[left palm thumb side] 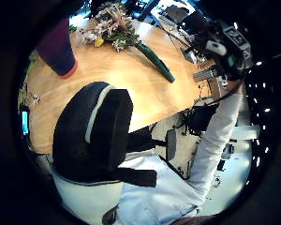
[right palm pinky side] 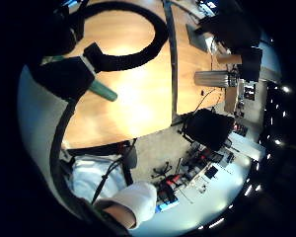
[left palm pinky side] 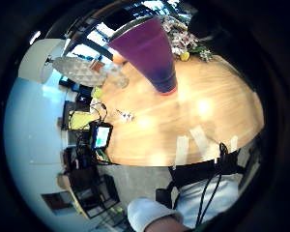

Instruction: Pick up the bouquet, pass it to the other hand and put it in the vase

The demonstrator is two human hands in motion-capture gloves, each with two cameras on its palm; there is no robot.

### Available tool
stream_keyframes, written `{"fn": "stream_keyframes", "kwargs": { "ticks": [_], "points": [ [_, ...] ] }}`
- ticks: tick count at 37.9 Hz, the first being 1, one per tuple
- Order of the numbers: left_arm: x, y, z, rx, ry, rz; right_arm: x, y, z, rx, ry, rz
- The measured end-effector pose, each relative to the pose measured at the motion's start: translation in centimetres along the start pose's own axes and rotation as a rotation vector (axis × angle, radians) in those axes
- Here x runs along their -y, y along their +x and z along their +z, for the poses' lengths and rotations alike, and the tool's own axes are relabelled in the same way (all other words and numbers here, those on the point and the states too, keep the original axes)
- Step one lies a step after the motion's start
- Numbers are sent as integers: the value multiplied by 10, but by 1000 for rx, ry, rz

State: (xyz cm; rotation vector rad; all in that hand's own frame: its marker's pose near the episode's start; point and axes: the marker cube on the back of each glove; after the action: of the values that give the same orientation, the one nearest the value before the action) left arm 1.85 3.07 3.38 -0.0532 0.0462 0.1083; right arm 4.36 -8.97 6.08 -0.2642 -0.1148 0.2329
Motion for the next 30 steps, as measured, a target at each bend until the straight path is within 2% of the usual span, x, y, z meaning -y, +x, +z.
{"fn": "stream_keyframes", "kwargs": {
  "ticks": [3,6,8,13,17,23,30],
  "points": [
    [-3,-3,0,-3,-4,-10,0,2,25,0,-80,56],
    [-3,-7,4,-6,-7,-9,-40,-6,36,15,-192,80],
    [-2,-9,6,-4,-8,-8,-51,-7,46,24,-242,84],
    [4,-17,14,23,-11,-17,-44,-4,73,28,-259,61],
    [1,-14,10,2,-13,-18,-46,-4,93,30,-320,42],
    [-2,-8,6,-22,-21,-16,-38,-7,109,-27,-209,8],
    [8,-2,15,-20,-30,-17,-39,-16,113,-61,-214,43]
  ]
}}
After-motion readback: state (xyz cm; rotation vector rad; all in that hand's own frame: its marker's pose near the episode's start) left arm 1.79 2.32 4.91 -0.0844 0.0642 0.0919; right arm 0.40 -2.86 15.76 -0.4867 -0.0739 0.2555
